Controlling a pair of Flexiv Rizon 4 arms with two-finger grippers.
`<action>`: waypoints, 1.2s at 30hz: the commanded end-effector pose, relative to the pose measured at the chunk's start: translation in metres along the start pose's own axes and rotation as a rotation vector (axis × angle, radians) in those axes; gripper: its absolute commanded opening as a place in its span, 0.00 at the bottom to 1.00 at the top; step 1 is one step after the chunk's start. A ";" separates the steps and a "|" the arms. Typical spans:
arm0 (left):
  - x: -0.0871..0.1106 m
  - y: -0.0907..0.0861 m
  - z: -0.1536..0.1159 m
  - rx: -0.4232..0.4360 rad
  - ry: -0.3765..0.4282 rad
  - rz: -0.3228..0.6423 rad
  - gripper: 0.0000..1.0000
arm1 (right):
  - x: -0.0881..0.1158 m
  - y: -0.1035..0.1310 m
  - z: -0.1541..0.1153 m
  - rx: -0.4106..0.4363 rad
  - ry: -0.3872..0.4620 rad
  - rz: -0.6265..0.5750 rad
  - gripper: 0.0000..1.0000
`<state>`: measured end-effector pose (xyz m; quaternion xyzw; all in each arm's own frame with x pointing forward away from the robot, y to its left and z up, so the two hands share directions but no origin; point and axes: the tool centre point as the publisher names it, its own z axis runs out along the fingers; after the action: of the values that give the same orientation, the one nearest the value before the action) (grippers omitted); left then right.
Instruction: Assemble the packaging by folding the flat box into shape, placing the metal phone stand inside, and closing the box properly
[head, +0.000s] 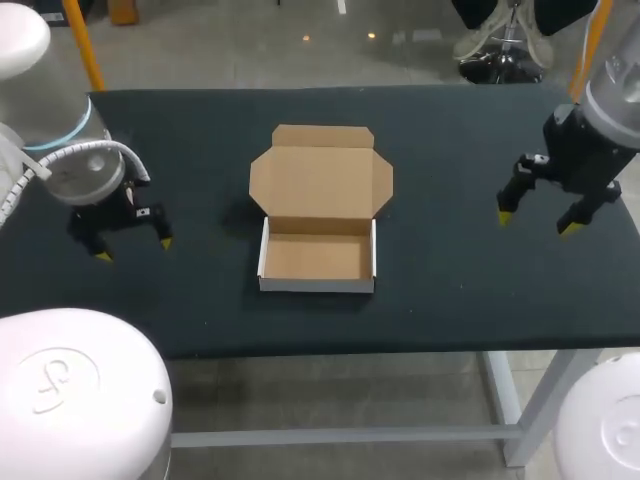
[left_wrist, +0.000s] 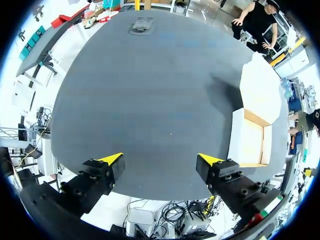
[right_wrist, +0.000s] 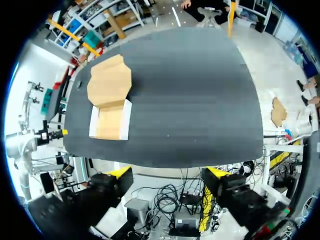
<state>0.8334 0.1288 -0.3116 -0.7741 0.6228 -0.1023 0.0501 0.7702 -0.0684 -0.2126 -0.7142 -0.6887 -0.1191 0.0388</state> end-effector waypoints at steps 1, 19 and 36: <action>-0.001 -0.027 0.029 -0.072 0.010 0.007 1.00 | 0.000 0.000 -0.003 0.005 -0.002 0.000 1.00; -0.017 -0.090 0.057 -0.150 0.008 0.028 1.00 | 0.000 0.000 -0.003 0.005 -0.002 0.000 1.00; -0.017 -0.090 0.057 -0.150 0.008 0.028 1.00 | 0.000 0.000 -0.003 0.005 -0.002 0.000 1.00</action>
<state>0.9275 0.1624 -0.3507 -0.7664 0.6396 -0.0589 -0.0094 0.7702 -0.0687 -0.2119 -0.7140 -0.6890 -0.1184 0.0392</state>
